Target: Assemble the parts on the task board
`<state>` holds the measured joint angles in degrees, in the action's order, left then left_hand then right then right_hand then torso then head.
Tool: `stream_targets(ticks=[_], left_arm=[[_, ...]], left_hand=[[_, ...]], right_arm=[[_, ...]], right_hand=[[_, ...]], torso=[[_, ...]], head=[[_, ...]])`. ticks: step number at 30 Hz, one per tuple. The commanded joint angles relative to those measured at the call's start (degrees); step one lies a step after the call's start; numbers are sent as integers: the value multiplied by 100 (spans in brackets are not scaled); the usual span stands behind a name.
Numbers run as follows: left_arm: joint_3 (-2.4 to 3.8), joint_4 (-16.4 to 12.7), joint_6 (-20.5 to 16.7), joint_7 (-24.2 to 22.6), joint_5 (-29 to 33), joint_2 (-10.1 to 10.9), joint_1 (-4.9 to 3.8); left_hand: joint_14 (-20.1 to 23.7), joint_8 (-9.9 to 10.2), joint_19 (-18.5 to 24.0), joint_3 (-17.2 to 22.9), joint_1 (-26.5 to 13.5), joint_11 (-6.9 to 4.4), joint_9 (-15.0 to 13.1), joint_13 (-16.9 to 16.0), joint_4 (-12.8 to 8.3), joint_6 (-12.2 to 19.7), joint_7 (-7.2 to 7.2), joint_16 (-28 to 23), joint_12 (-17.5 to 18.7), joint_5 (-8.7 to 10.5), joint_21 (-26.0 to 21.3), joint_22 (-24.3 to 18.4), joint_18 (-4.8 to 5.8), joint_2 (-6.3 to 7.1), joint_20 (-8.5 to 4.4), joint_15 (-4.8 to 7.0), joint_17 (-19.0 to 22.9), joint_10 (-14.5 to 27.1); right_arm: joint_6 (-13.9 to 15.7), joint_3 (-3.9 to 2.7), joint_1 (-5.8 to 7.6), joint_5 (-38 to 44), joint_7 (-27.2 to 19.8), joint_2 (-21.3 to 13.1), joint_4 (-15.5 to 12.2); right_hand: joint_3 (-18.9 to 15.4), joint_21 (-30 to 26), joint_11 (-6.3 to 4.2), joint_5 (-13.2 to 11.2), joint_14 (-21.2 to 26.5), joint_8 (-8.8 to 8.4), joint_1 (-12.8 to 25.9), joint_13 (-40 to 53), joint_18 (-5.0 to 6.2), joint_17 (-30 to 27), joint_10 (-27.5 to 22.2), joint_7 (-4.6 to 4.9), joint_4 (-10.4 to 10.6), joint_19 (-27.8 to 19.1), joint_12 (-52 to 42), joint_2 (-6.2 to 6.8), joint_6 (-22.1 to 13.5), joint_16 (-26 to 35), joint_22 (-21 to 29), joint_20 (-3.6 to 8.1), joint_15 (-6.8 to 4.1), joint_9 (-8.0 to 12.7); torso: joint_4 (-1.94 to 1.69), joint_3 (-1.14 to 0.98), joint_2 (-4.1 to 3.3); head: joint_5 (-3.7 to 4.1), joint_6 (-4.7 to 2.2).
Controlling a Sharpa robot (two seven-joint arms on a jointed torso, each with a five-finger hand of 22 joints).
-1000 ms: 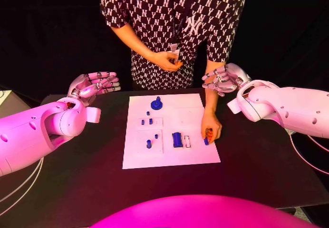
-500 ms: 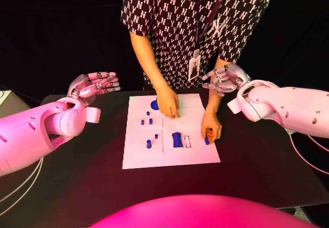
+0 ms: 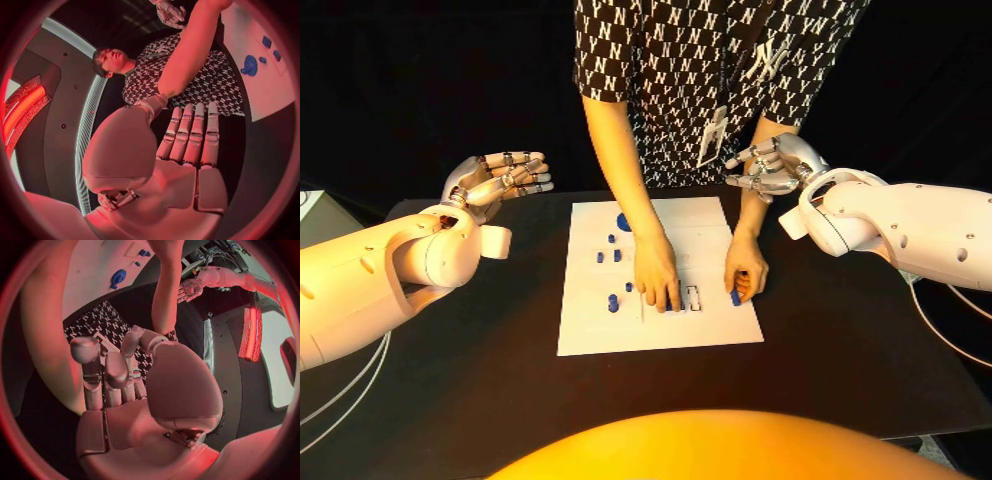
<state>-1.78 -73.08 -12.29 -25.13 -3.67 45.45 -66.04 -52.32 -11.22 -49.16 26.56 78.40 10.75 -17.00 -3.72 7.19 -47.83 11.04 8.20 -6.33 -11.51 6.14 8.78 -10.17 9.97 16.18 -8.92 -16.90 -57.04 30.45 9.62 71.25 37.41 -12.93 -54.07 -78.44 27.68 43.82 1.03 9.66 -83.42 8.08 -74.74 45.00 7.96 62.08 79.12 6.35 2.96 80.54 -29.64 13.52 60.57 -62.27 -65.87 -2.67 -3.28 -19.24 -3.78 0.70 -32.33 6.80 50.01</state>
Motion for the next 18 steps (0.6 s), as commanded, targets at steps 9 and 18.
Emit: stream_targets(ticks=[9, 18], left_arm=[[4, -10, 99, -43, 25, -7, -1], [4, -13, 88, -40, 25, -6, -1]], left_hand=[[-42, -29, -27, 10, 51, -13, 5, 4, 2, -21, 6, 6, -22, 4, -26, -4, -20, -2, -9, -14, 5, -43], [-42, -26, -31, 10, 52, -12, 15, 5, 2, -18, 9, 3, -16, 4, -31, -9, -20, 1, -9, -15, 9, -40]], right_arm=[[9, -3, -2, 46, -47, -5, -13], [7, -3, -3, 46, -42, 0, -15]], right_hand=[[-11, 35, -2, -70, -9, -33, 77, 34, -82, 5, -50, -4, 40, 2, -18, 21, 19, -39, -26, -23, 30, -8], [-14, 38, -2, -82, -6, -34, 79, 41, -82, 6, -53, -5, 42, -1, -20, 22, 18, -43, -31, -24, 30, -9]], torso=[[0, -1, -1], [-7, -6, 9]], head=[[10, -1], [-6, -1]])
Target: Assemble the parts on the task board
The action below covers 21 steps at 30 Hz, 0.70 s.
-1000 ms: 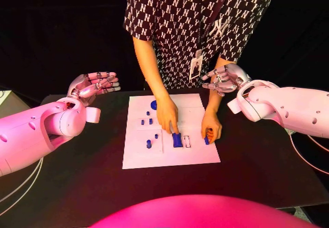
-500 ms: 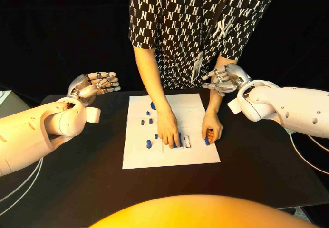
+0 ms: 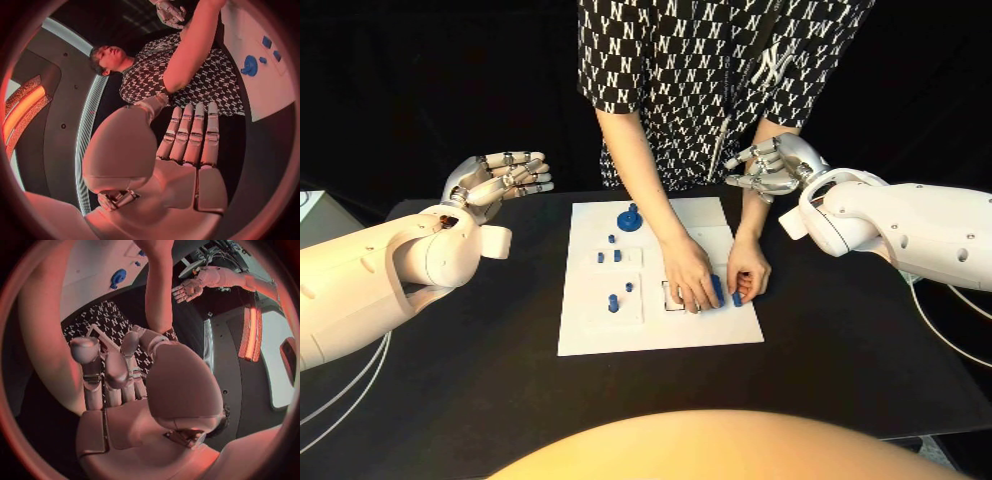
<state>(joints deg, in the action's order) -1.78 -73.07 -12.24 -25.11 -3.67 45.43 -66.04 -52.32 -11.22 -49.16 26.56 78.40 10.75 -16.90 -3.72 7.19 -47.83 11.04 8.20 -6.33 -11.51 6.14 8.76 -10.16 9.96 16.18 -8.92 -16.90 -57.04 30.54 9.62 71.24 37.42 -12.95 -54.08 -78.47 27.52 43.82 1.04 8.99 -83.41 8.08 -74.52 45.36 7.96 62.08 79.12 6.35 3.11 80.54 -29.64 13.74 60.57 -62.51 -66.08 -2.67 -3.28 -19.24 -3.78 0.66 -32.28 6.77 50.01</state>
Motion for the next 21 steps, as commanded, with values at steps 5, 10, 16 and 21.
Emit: stream_targets(ticks=[5, 10, 16, 21], left_arm=[[3, -14, 78, -42, 25, -1, -1], [3, -12, 79, -41, 25, -5, -1], [3, -9, 80, -39, 25, -12, -1], [3, -2, 79, -39, 25, -18, -1]], left_hand=[[-42, -26, -31, 10, 52, -12, 5, 5, 2, -18, 9, 3, -16, 4, -31, -7, -21, 1, -8, -15, 10, -40], [-42, -25, -33, 11, 54, -10, 9, 5, 2, -18, 6, 2, -13, 4, -33, -9, -20, 2, -8, -16, 12, -40], [-42, -25, -33, 11, 54, -10, 9, 5, 2, -18, 6, 2, -13, 4, -33, -9, -20, 2, -8, -16, 12, -40], [-42, -25, -33, 11, 54, -10, 9, 5, 2, -18, 6, 2, -13, 4, -33, -9, -20, 2, -8, -16, 12, -40]], right_arm=[[-2, -3, -2, 45, -43, 2, -19], [-3, -3, -3, 50, -45, 5, -24], [-2, -3, -6, 58, -45, 5, -26], [1, -3, -8, 61, -45, 2, -26]], right_hand=[[1, 38, -2, -16, -7, -34, 56, 5, -82, 6, -53, -5, 27, -1, -20, -1, 18, -20, -9, -24, 30, -9], [1, 38, -2, -16, -7, -34, 56, 5, -82, 6, -53, -5, 27, -1, -20, -1, 18, -20, -9, -24, 30, -9], [1, 38, -2, -16, -7, -34, 56, 5, -82, 6, -53, -5, 27, -1, -20, -1, 18, -20, -9, -24, 30, -9], [-4, 45, -2, -34, -1, -36, 54, 17, -82, 4, -60, -6, 27, -8, -23, 5, 16, -25, -20, -25, 31, -10]], torso=[[-4, 7, -2], [1, 6, 1], [6, 4, 0], [0, -1, -6]], head=[[-15, -1], [-27, -1], [-26, -1], [-30, -1]])
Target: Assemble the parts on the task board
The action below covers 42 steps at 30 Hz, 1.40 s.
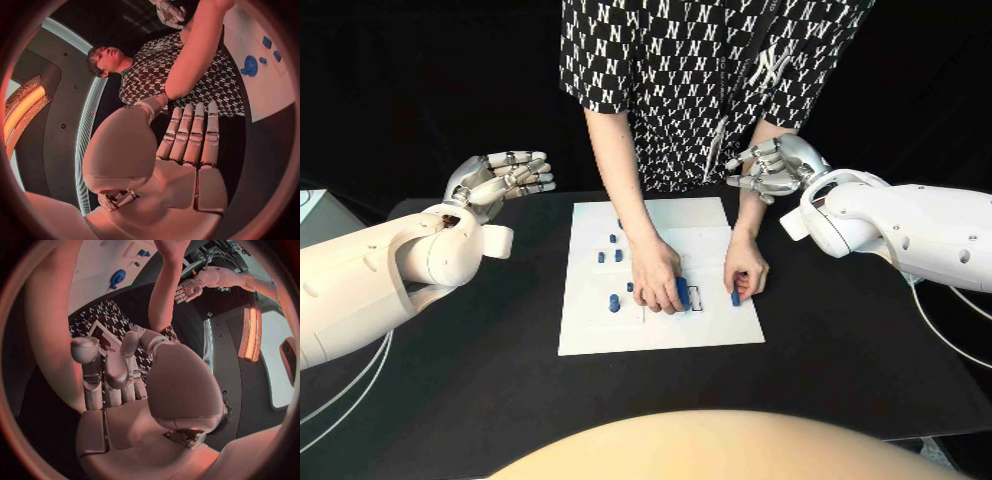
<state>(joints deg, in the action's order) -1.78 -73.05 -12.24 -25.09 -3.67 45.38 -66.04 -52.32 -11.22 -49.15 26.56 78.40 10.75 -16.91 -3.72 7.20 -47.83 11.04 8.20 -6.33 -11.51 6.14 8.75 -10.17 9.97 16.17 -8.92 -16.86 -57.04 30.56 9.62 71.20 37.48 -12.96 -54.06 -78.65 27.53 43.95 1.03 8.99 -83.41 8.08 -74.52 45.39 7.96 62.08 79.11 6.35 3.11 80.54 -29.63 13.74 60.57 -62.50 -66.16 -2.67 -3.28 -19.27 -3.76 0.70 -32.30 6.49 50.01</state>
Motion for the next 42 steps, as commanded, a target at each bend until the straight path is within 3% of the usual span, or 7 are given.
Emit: stream_targets(ticks=[1, 19, 26, 36, 42], left_arm=[[4, -4, 80, -41, 25, -14, -1], [4, 11, 78, -31, 25, -26, -1], [4, 21, 82, -28, 25, -30, -1], [3, 24, 77, -24, 25, -38, -1], [3, 22, 69, -20, 25, -35, -1]], left_hand=[[-42, -25, -33, 11, 54, -10, 10, 5, 2, -18, 6, 2, -13, 4, -33, -8, -20, 2, -8, -15, 8, -40], [-43, -25, -36, 13, 57, -8, 17, 5, 1, -18, 3, -1, -9, 4, -38, -12, -20, 2, -8, -17, 11, -39], [-43, -25, -36, 13, 57, -8, 17, 5, 1, -18, 3, -1, -9, 4, -38, -12, -20, 2, -8, -17, 11, -39], [-43, -25, -36, 13, 57, -8, 17, 5, 1, -18, 3, -1, -9, 4, -38, -12, -20, 2, -8, -17, 11, -39], [-44, -24, -40, 15, 62, -8, 28, 5, -2, -17, 6, -4, -3, 4, -45, -19, -19, 5, -8, -17, 16, -38]], right_arm=[[0, -2, -4, 56, -44, 0, -9], [-14, -2, -7, 66, -37, -4, -9], [-17, -1, -8, 77, -36, -13, -12], [-9, -1, -8, 125, -40, -26, -27], [5, -1, -8, 135, -44, -29, -32]], right_hand=[[-4, 32, -1, -34, -1, -36, 55, 15, -82, 4, -59, -6, 27, -8, -24, 5, 16, -25, -12, -25, 31, -6], [-4, 20, -2, -39, 2, -36, 51, 12, -80, 1, -65, -6, 26, -14, -13, 6, 16, -25, -8, -25, 31, -7], [-4, 20, -2, -39, 2, -36, 51, 12, -80, 1, -65, -6, 26, -14, -13, 6, 16, -25, -8, -25, 31, -7], [-4, 20, -2, -39, 2, -36, 51, 12, -80, 1, -65, -6, 26, -14, -13, 6, 16, -25, -8, -25, 31, -7], [-4, 20, -2, -39, 2, -36, 51, 12, -80, 1, -65, -6, 26, -14, -13, 6, 16, -25, -8, -25, 31, -7]], torso=[[0, -3, 0], [-6, 6, -3], [2, -5, -3], [-11, -5, 2], [0, 1, -3]], head=[[6, -1], [43, -1], [48, -1], [49, -1], [39, -1]])
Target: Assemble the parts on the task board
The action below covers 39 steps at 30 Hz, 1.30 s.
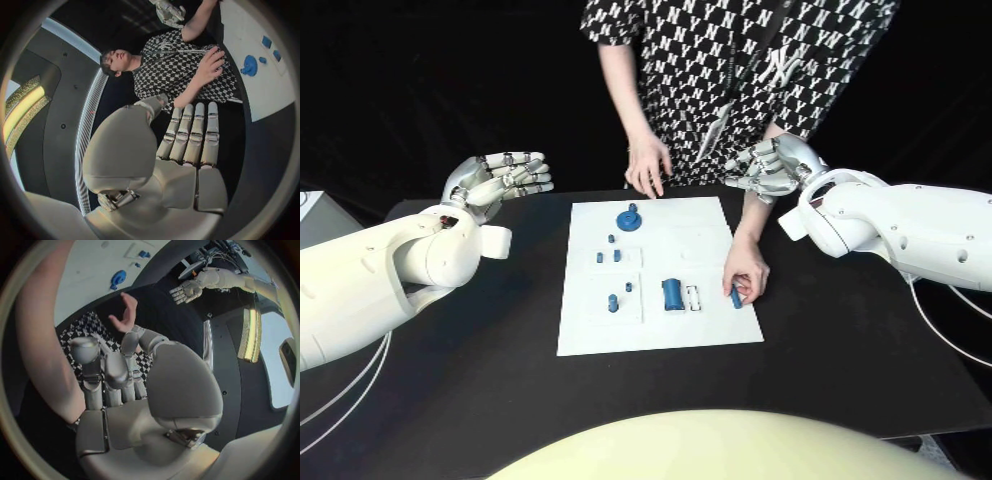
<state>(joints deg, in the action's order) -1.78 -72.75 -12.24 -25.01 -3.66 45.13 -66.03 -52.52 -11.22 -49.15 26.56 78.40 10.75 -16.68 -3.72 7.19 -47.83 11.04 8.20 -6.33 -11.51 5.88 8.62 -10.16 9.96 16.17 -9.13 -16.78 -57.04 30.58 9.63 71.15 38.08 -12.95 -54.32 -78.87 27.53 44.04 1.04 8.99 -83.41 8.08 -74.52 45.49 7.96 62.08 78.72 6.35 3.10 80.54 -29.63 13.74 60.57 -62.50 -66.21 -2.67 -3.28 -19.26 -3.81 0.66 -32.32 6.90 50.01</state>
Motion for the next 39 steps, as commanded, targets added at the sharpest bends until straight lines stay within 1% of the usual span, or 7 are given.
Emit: stream_targets(ticks=[1, 6, 15, 20, 25, 32, 39], left_arm=[[3, -6, 70, -28, 25, -10, -1], [3, -10, 70, -27, 25, -7, -1], [4, -71, 58, -30, 25, 72, -4], [5, -136, 51, -32, 25, 127, -5], [5, -286, 74, -41, 25, 221, -6], [7, -622, 151, -52, 5, 447, -5], [7, -939, 212, -55, -19, 643, -3]], left_hand=[[-24, -24, -40, 15, 62, -8, 5, 5, -1, -17, 6, -4, -3, 4, -19, -6, -20, 5, -7, 3, 7, -38], [-24, -24, -40, 15, 62, -8, 5, 5, -1, -17, 6, -4, -3, 4, -19, -6, -20, 5, -7, 3, 7, -38], [-22, -23, -43, 14, 62, -6, 10, 6, -2, -16, 6, -7, 0, 5, -22, -10, -20, 9, -7, 2, 10, -37], [-22, -23, -43, 14, 62, -6, 10, 6, -2, -16, 6, -7, 0, 5, -22, -10, -20, 9, -7, 2, 10, -37], [-25, -21, -48, 11, 61, -4, 15, 6, -3, -14, 5, -7, 4, 7, -23, -12, -21, 16, -8, 2, 11, -34], [-195, -20, -187, -4, 60, -29, 62, 3, -8, -18, 40, 91, 21, 7, 25, -5, -35, 31, -40, 48, -11, -45], [-539, -41, -552, -6, 64, -116, 155, -10, -12, -57, 90, 411, -48, 8, 202, 58, -37, 40, -174, 174, -133, -213]], right_arm=[[8, -2, -3, 75, -47, -4, -10], [31, -2, -3, 79, -53, -17, -23], [94, -2, -2, 142, 3, -143, -183], [133, -3, 2, 297, 206, -300, -404], [162, -2, 4, 684, 654, -508, -751], [74, 19, -4, 1528, 1575, -799, -1301], [-25, 55, -52, 2336, 2431, -1085, -1787]], right_hand=[[-7, 14, -2, -47, 9, -37, 49, 9, -79, -1, -37, -5, 26, -21, -10, 10, 16, -29, -10, -27, 32, -9], [-12, 16, 1, -52, 14, -38, 57, 18, -79, -9, -40, -2, 31, -26, -15, 14, 14, -23, -14, -28, 33, -8], [-51, 132, 9, -55, 3, -62, 100, 156, -94, 66, -10, 8, 59, -19, -172, 47, -26, -118, -90, -34, 40, -3], [-151, 720, 8, -34, -118, -56, 141, 833, -172, 450, 162, 0, 104, 95, -1029, 86, -35, -583, -436, -37, 38, -15], [-402, 1752, 19, 9, -334, 17, 160, 2362, -308, 1421, 378, -3, 211, 270, -2957, 47, -44, -1607, -1062, -46, 48, -52], [-602, 2480, -19, 28, -502, 141, 221, 3149, -415, 2058, 618, -57, 378, 440, -4054, -16, 71, -2184, -1454, -20, 19, -108], [-776, 2967, -36, 99, -596, 240, 135, 3839, -493, 2512, 846, -94, 497, 551, -5051, -82, 153, -2543, -1707, -10, 6, -177]], torso=[[6, 4, -1], [3, 11, 2], [-2, 2, 2], [-2, 3, 0], [-11, 10, -12], [2, 9, -14], [3, 13, -11]], head=[[2, -1], [9, -1], [24, -1], [13, -1], [16, -1], [20, -1], [42, -1]])
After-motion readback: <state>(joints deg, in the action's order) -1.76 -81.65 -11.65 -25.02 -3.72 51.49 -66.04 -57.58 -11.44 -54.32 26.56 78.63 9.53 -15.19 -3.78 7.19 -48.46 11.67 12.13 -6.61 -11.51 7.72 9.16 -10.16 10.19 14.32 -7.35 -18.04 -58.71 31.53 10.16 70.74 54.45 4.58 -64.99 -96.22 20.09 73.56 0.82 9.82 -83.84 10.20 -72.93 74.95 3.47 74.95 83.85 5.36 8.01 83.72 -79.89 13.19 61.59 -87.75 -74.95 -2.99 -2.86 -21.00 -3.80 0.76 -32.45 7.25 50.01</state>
